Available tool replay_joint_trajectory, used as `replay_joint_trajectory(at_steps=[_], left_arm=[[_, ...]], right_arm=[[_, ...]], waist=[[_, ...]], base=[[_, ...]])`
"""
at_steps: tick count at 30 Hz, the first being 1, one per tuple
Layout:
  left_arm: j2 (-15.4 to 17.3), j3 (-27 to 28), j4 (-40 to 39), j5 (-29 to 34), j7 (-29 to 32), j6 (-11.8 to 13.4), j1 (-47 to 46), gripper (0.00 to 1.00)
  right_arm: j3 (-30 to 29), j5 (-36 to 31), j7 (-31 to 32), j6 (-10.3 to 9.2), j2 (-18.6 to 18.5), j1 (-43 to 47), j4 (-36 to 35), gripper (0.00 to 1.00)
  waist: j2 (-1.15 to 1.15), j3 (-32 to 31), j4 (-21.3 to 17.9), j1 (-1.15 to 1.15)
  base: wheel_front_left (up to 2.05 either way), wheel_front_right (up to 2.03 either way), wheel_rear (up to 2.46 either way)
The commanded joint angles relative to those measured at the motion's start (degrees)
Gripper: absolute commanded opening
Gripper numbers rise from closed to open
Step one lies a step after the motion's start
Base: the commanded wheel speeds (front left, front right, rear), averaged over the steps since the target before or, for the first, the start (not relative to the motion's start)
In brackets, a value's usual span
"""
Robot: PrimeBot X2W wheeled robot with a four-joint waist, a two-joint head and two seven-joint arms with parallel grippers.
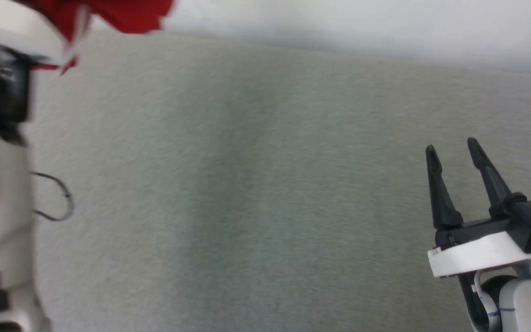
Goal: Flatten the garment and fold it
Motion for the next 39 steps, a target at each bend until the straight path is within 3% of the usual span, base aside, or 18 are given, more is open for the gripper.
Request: replay_joint_trajectory(at_steps=[1, 8, 13, 23, 24, 25, 26, 30, 33, 39], left_arm=[[-2.12, -1.95, -2.69, 0.07, 0.45, -0.31, 2.02, 0.00], [-9.86, -10.67, -10.66, -1.47, 2.85, -1.18, 11.74, 0.00], [-14.55, -15.63, -10.22, -3.73, 3.06, -0.76, 22.69, 0.00], [-17.04, -21.76, 0.96, -3.83, 0.40, 2.27, 40.74, 0.00], [-17.20, -22.32, 1.79, -3.70, -0.24, 2.45, 41.87, 0.06], [-17.42, -22.58, 2.26, -3.74, -1.40, 2.74, 42.78, 0.59], [-17.63, -22.65, 2.53, -3.80, -2.68, 3.17, 43.51, 1.00], [-18.24, -22.21, 0.63, -3.73, -10.11, 4.47, 44.19, 1.00], [-18.58, -21.23, -2.21, -4.89, -15.57, 3.93, 43.28, 1.00], [-17.74, -17.69, -8.66, -3.24, -18.35, 3.80, 40.86, 1.00]], right_arm=[[-0.32, 0.81, -0.41, -0.04, 0.15, 1.01, 0.19, 1.00], [-0.55, 2.17, -0.81, -0.04, 0.16, 2.50, 0.93, 1.00], [-0.60, 3.11, -1.37, -0.04, 0.16, 3.34, 1.58, 1.00], [0.55, 3.88, -2.18, -0.04, 0.17, 4.53, 3.14, 1.00], [0.70, 3.86, -2.25, -0.04, 0.17, 4.57, 3.28, 1.00], [0.81, 3.86, -2.32, -0.04, 0.17, 4.60, 3.46, 1.00], [0.88, 3.85, -2.36, -0.04, 0.17, 4.61, 3.61, 1.00], [0.44, 3.64, -2.42, -0.04, 0.17, 4.85, 3.82, 1.00], [0.45, 3.20, -2.12, -0.04, 0.17, 5.30, 3.57, 1.00], [0.35, 2.42, -1.17, -0.04, 0.17, 5.87, 2.51, 1.00]], waist=[[0.00, -3.27, -5.83, 0.01], [0.00, -4.22, -12.95, 0.01], [0.00, -3.91, -16.55, 0.01], [0.00, -3.44, -19.53, 0.01], [0.00, -3.44, -19.63, 0.01], [0.00, -3.55, -19.68, 0.01], [0.00, -3.61, -19.69, 0.01], [0.00, -4.26, -18.79, 0.01], [0.00, -4.97, -17.75, 0.01], [0.00, -5.84, -15.96, 0.01]], base=[[0.00, 0.00, 0.00], [0.00, 0.00, 0.00], [0.00, 0.00, 0.00], [0.00, 0.00, 0.00], [0.00, 0.00, 0.00], [0.00, 0.00, 0.00], [0.00, 0.00, 0.00], [0.00, 0.00, 0.00], [0.00, 0.00, 0.00], [0.00, 0.00, 0.00]])
